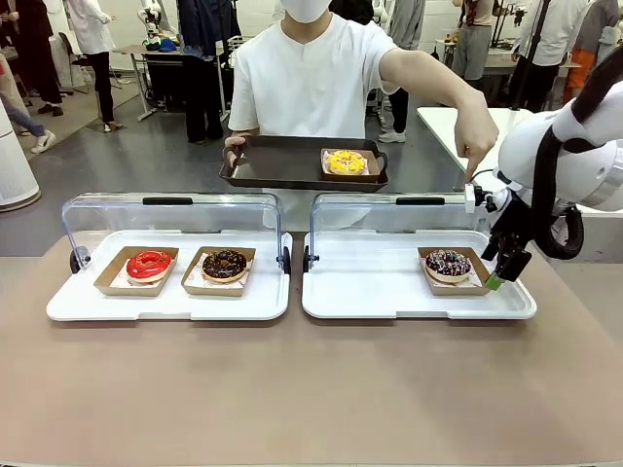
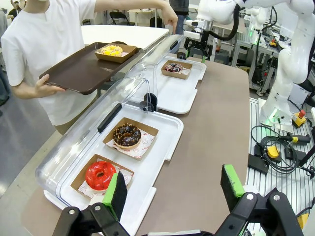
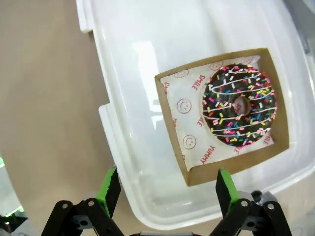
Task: Provide the desired donut to the person.
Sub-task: Pick up and lift the Paper togo box containing the Donut pointed at by the person.
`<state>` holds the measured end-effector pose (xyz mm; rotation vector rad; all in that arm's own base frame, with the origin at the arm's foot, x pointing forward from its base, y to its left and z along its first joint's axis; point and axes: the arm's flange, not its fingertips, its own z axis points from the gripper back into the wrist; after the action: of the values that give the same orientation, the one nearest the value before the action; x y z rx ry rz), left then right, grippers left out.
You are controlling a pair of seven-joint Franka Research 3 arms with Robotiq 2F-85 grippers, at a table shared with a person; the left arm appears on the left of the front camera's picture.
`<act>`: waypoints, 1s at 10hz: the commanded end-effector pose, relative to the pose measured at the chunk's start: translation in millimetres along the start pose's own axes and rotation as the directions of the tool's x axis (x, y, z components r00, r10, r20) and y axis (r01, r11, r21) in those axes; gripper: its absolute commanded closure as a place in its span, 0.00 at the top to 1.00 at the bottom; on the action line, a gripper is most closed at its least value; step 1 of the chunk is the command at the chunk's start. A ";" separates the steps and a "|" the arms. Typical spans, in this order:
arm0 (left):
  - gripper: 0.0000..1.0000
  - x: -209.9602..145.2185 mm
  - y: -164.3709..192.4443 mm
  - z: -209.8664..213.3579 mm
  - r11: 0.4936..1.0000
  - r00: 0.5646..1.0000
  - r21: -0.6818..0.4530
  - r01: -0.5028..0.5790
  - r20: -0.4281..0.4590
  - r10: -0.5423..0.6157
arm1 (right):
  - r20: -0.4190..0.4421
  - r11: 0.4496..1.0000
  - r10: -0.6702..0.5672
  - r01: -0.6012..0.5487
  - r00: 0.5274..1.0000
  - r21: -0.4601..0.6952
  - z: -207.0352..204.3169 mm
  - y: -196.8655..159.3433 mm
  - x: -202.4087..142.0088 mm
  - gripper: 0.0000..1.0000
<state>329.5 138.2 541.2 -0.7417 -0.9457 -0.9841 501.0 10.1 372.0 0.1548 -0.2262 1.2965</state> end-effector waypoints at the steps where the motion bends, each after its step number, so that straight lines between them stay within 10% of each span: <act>1: 1.00 0.4 1.0 0.8 1.000 1.000 -0.002 0.020 0.021 -0.020 | 0.024 0.999 0.042 -0.043 0.999 0.030 -6.6 -10.7 -3.4 1.00; 10: 1.00 0.4 1.0 0.8 1.000 1.000 -0.002 0.020 0.021 -0.020 | -0.015 0.980 0.201 -0.201 0.979 -0.007 -40.2 1.4 -13.7 1.00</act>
<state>329.5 138.2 541.2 -0.7419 -0.9457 -0.9841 501.5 5.3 340.0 0.1495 -0.2178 1.4833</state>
